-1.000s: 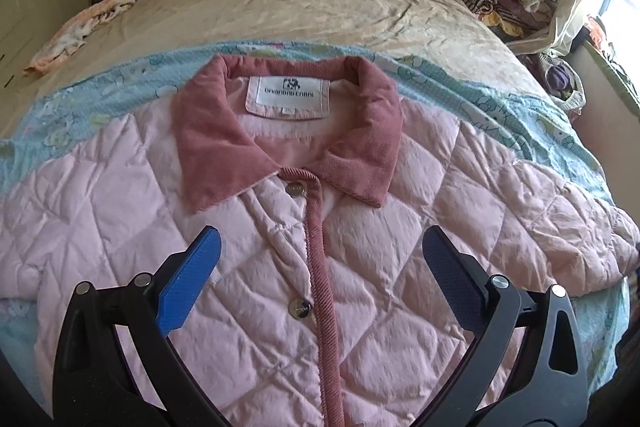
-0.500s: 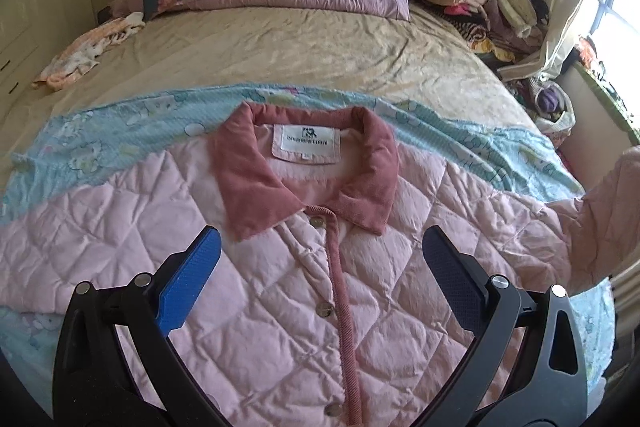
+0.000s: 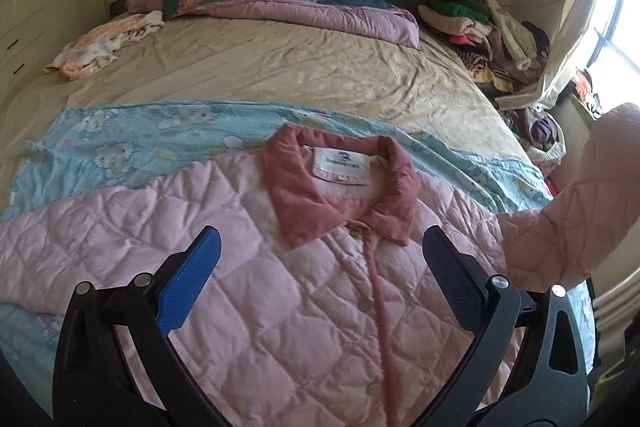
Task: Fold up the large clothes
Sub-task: 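Lift the sleeve cuff with the right gripper and carry it across the jacket front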
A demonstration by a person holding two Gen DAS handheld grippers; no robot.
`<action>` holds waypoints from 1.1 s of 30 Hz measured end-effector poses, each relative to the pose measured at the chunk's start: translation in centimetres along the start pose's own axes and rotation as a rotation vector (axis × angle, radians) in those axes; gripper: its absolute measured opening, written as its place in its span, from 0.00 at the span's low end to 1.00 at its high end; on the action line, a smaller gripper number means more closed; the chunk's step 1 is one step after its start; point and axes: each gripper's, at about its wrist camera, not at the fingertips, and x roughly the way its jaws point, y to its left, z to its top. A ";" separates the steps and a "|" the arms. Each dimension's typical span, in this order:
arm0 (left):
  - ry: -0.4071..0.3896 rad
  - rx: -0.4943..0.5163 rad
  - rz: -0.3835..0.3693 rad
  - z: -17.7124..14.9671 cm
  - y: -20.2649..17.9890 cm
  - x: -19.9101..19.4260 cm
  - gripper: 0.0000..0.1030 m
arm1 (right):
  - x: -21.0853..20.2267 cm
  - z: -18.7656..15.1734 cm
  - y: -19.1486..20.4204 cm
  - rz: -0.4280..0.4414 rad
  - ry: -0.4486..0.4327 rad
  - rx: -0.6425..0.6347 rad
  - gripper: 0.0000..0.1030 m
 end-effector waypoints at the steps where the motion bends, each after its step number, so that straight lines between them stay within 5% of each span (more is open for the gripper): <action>1: -0.002 -0.007 0.000 0.1 0.5 -0.2 0.92 | -0.1 -0.1 0.7 0.010 0.001 -0.005 0.23; 17: -0.003 -0.136 -0.043 -0.1 7.7 -1.7 0.92 | 1.1 -2.7 11.6 0.145 0.051 -0.098 0.23; 33: 0.019 -0.269 -0.123 -1.3 12.8 -0.8 0.92 | 4.9 -11.0 19.8 0.257 0.158 -0.158 0.23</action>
